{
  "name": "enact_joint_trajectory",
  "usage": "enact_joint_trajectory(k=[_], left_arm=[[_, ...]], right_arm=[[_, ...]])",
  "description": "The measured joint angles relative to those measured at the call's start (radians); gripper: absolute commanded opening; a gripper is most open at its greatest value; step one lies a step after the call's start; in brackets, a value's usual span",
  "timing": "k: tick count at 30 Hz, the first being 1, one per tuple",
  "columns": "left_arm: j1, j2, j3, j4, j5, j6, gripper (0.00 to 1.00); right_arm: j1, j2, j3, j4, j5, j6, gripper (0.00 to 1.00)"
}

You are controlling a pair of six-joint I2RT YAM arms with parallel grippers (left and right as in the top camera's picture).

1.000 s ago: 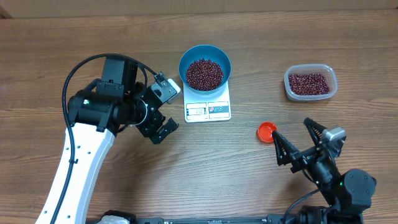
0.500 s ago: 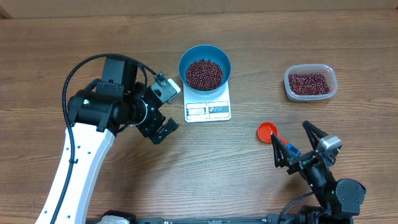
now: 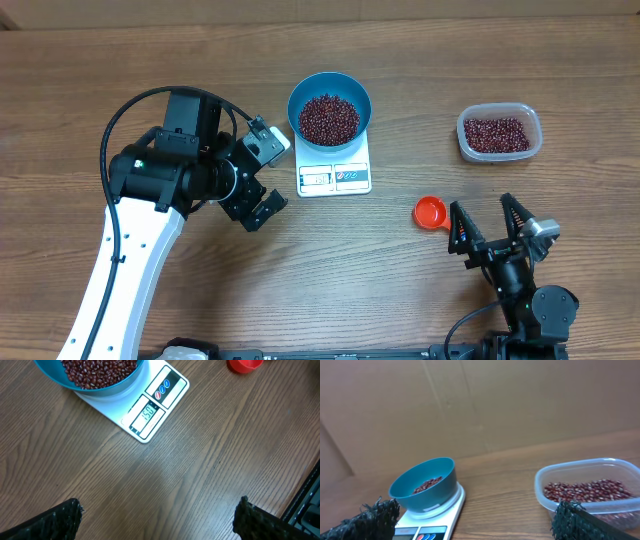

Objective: Scoop item into bowl and weigh 150g on scale

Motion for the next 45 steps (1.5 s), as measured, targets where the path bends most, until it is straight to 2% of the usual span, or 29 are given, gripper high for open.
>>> enact_joint_trajectory(k=[15, 45], left_arm=[[0.0, 0.0, 0.0, 0.0, 0.0, 0.0, 1.0], [0.0, 0.0, 0.0, 0.0, 0.0, 0.0, 1.0]], right_arm=[[0.0, 0.0, 0.0, -0.051, 0.138, -0.032, 1.0], [0.0, 0.0, 0.0, -0.053, 0.145, -0.068, 1.0]])
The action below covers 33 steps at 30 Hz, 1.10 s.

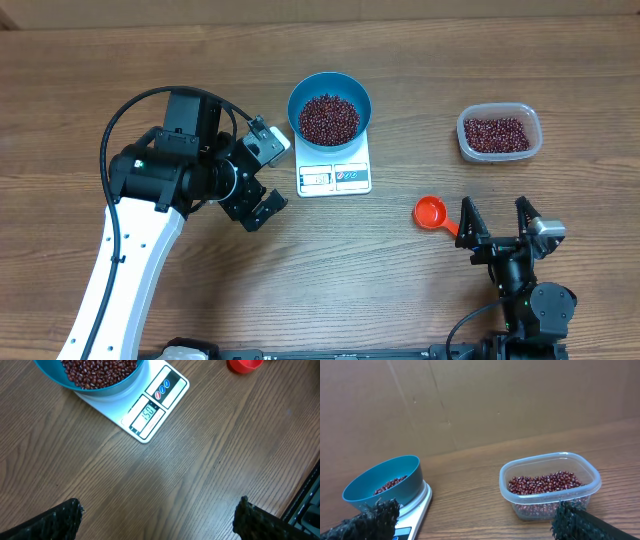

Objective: Scoop item into bowl and weigh 150g on scale

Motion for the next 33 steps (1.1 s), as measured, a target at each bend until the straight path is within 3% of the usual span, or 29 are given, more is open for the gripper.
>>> enact_joint_trajectory(k=[14, 33], left_arm=[[0.0, 0.0, 0.0, 0.005, 0.0, 0.0, 1.0], [0.029, 0.0, -0.002, 0.141, -0.044, -0.009, 1.0]], right_arm=[[0.0, 0.0, 0.0, 0.0, 0.0, -0.001, 1.0], [0.0, 0.0, 0.0, 0.0, 0.0, -0.001, 1.0]])
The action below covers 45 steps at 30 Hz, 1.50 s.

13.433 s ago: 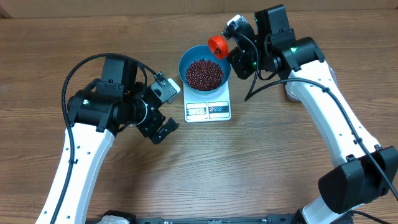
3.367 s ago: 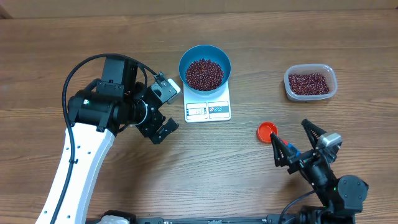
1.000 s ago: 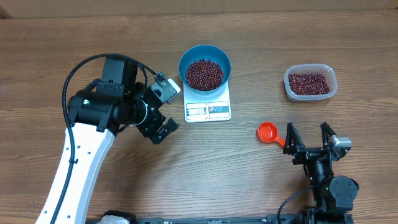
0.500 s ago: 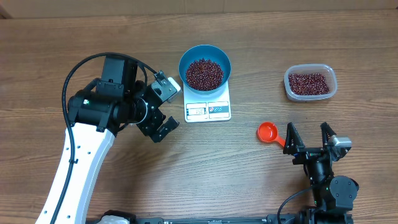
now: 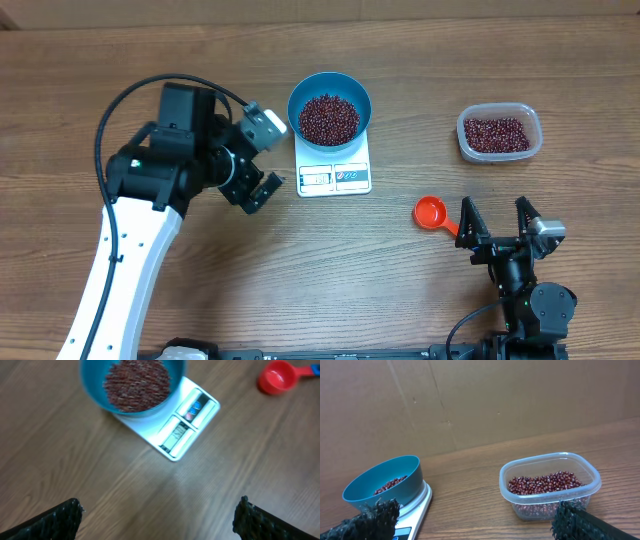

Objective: Scoop item into bowl and weigh 150g on scale

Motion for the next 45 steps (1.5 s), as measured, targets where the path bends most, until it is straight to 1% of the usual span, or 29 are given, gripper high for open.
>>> enact_joint_trajectory(k=[5, 8, 12, 15, 23, 28, 33, 38, 45], left_arm=[[0.123, 0.0, 0.0, 0.008, 0.01, -0.024, 1.0], [0.21, -0.017, 0.0, -0.01, 0.05, -0.024, 1.0], [0.292, -0.095, -0.001, -0.014, 0.082, -0.024, 1.0], [0.33, -0.198, -0.002, -0.024, 0.101, -0.024, 1.0], [0.338, -0.537, -0.002, -0.097, 0.127, -0.019, 1.0], [0.338, -0.696, -0.002, -0.183, 0.134, 0.003, 1.0], [0.338, -0.861, -0.032, -0.211, 0.185, 0.01, 1.0], [0.338, -0.925, -0.046, -0.228, 0.274, 0.011, 1.0], [0.338, -0.924, -0.055, -0.229, 0.301, 0.011, 1.0]], right_arm=[[0.0, 0.0, 0.0, 0.0, 0.0, 0.001, 1.0], [0.0, 0.0, 0.0, 0.0, 0.0, 0.0, 1.0], [0.0, 0.0, 0.0, 0.001, 0.0, 0.0, 1.0], [0.0, 0.0, 0.0, 0.001, 0.0, 0.0, 1.0], [0.0, 0.0, 0.0, 0.001, 0.0, 0.0, 1.0], [0.0, 0.0, 0.0, 0.0, 0.0, 0.0, 1.0], [0.0, 0.0, 0.0, 0.001, 0.0, 0.0, 1.0], [0.0, 0.0, 0.0, 0.001, 0.0, 0.0, 1.0], [0.0, 0.0, 0.0, 0.001, 0.0, 0.0, 1.0]])
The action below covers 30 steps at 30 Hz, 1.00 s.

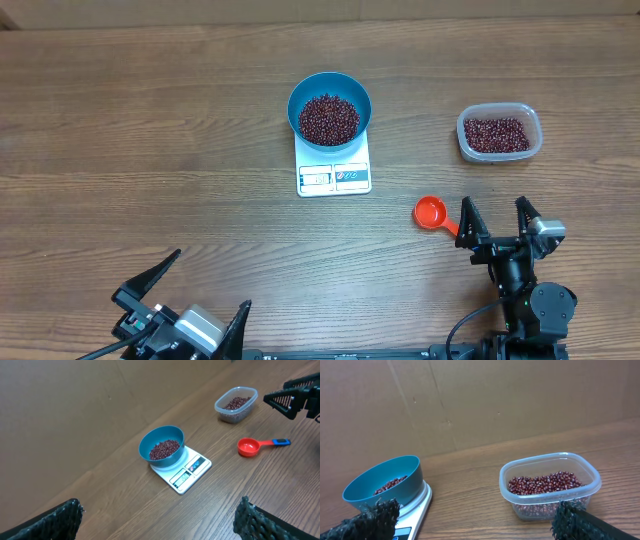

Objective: Scoop item into bowl and weigh 150g on scale

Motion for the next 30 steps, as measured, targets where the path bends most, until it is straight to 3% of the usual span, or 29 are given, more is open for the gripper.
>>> enact_joint_trajectory(k=[6, 9, 14, 21, 30], left_arm=[[-0.072, -0.001, -0.023, 0.002, -0.008, -0.005, 1.0], [-0.077, -0.007, -0.104, 0.077, -0.008, -0.047, 0.99], [-0.083, -0.072, -0.32, 0.29, -0.076, -0.229, 1.0], [-0.121, -0.344, -0.581, 0.404, -0.264, -0.481, 1.0], [-0.187, -0.409, -0.883, 0.739, -0.427, -0.588, 1.0]], right_arm=[[0.0, 0.0, 0.0, 0.0, 0.0, 0.0, 1.0], [0.0, 0.0, 0.0, 0.0, 0.0, 0.0, 1.0], [0.0, 0.0, 0.0, 0.0, 0.0, 0.001, 1.0], [0.0, -0.001, 0.0, 0.0, 0.0, -0.002, 1.0], [0.0, -0.001, 0.0, 0.001, 0.0, -0.002, 1.0]])
